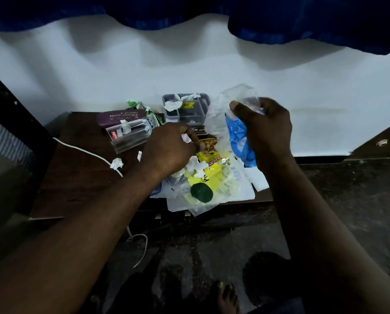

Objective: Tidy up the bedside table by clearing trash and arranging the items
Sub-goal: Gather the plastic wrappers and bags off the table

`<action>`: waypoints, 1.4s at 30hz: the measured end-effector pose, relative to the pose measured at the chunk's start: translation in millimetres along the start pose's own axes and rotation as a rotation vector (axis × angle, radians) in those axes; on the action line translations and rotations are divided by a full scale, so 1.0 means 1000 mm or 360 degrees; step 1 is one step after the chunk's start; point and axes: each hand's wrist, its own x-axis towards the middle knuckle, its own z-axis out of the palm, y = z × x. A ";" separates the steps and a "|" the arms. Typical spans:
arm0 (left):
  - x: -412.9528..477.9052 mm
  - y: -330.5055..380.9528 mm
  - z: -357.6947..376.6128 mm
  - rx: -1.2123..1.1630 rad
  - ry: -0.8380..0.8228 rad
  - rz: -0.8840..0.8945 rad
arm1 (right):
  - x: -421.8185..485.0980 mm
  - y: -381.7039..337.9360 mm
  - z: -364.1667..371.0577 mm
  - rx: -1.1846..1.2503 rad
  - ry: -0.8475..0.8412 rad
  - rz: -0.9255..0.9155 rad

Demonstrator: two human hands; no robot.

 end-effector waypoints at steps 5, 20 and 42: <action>-0.002 0.008 0.004 -0.0399 0.0005 -0.0027 | -0.007 -0.002 0.007 0.0543 -0.0259 0.0438; -0.014 0.031 0.011 -0.1049 -0.0083 -0.0232 | -0.031 -0.002 0.031 0.1074 -0.0352 0.0809; -0.006 0.016 -0.007 -0.0843 -0.0254 0.0156 | -0.042 -0.012 0.043 0.0634 -0.0271 0.0268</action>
